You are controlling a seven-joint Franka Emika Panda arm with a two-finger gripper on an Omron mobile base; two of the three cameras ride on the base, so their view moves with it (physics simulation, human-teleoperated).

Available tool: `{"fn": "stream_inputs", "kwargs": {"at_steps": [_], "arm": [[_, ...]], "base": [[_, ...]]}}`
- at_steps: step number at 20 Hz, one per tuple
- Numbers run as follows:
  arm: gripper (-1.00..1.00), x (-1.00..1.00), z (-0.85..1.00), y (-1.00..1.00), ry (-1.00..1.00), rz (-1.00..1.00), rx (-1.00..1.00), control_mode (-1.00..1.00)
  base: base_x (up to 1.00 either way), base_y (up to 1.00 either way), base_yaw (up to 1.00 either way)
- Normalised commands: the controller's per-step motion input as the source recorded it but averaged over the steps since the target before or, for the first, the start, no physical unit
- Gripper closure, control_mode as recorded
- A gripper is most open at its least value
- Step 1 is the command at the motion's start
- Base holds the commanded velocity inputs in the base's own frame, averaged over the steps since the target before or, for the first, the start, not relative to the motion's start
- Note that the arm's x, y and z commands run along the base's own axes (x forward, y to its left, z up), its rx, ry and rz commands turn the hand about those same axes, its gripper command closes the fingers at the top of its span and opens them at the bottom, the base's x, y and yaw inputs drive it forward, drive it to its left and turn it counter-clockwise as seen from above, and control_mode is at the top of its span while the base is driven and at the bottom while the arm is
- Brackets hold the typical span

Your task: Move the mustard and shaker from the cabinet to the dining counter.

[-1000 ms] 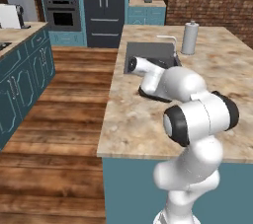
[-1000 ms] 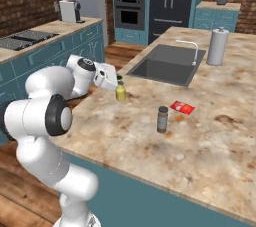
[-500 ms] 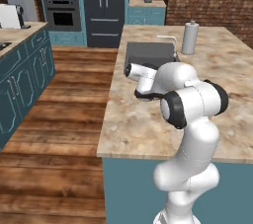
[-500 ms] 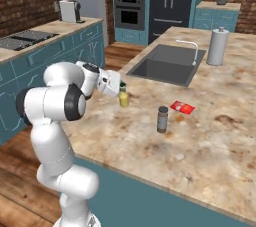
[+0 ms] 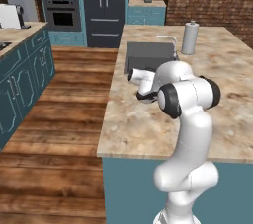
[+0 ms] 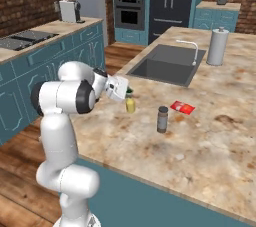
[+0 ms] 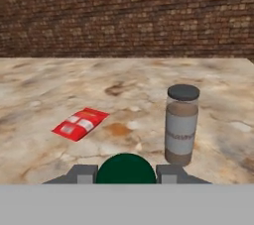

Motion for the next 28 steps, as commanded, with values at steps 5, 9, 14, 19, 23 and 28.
{"fn": "stream_inputs", "kwargs": {"at_steps": [5,9,14,19,23,28], "arm": [[1.00,0.29,-0.41,-0.15,0.00,-0.07,0.00,-1.00],[1.00,0.34,-0.41,-0.08,0.00,-0.08,0.00,-1.00],[1.00,0.28,-0.42,-0.10,0.00,-0.08,0.00,-1.00],[1.00,0.27,-0.46,-0.07,0.00,-0.08,0.00,-1.00],[1.00,0.04,-0.56,-0.03,0.00,-0.08,0.00,-1.00],[-1.00,-0.01,-0.46,0.00,-0.01,-0.08,0.00,-1.00]], "base": [[0.00,0.00,0.00],[0.00,0.00,0.00],[0.00,0.00,0.00],[0.00,0.00,0.00],[0.00,0.00,0.00],[0.00,0.00,0.00]]}}
